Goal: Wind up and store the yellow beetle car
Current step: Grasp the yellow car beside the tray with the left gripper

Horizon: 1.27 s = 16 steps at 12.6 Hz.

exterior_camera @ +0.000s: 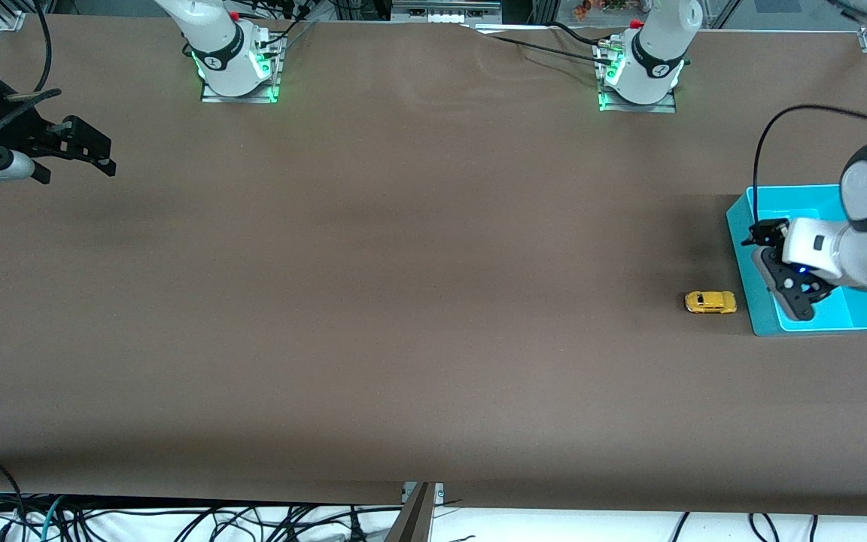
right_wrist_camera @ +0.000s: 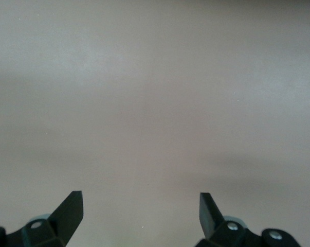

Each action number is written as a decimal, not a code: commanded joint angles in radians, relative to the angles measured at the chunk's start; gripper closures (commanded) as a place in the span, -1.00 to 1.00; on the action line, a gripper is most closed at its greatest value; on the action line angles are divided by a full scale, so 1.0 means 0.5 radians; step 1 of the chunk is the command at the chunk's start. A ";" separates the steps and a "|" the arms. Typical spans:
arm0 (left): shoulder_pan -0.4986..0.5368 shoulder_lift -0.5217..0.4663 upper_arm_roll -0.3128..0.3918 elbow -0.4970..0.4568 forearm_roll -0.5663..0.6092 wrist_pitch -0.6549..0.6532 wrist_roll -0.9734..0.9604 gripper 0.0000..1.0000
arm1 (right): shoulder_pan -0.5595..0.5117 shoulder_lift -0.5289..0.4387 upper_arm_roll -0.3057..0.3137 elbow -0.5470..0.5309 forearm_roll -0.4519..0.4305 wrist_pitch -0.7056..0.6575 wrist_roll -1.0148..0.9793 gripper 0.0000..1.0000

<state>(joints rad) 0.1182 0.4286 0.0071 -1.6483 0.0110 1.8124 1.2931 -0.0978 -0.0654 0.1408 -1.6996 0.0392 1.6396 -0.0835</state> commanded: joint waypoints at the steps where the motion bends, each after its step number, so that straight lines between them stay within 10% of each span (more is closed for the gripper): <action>1: 0.034 0.130 -0.023 -0.001 0.039 0.233 0.486 -1.00 | -0.001 0.033 -0.012 0.092 0.004 -0.036 0.017 -1.00; 6: -0.006 0.152 -0.023 -0.507 0.076 1.120 0.635 -1.00 | 0.011 0.039 -0.036 0.129 -0.026 -0.085 0.011 -1.00; 16: 0.046 0.247 -0.023 -0.569 0.116 1.115 0.736 -0.87 | -0.004 0.079 -0.042 0.135 -0.029 -0.082 0.011 -1.00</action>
<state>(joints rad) 0.1305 0.5421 0.0002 -1.9266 0.0452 2.3558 1.6341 -0.0988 -0.0350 0.1214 -1.6600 0.0330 1.6222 -0.0836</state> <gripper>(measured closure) 0.000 0.000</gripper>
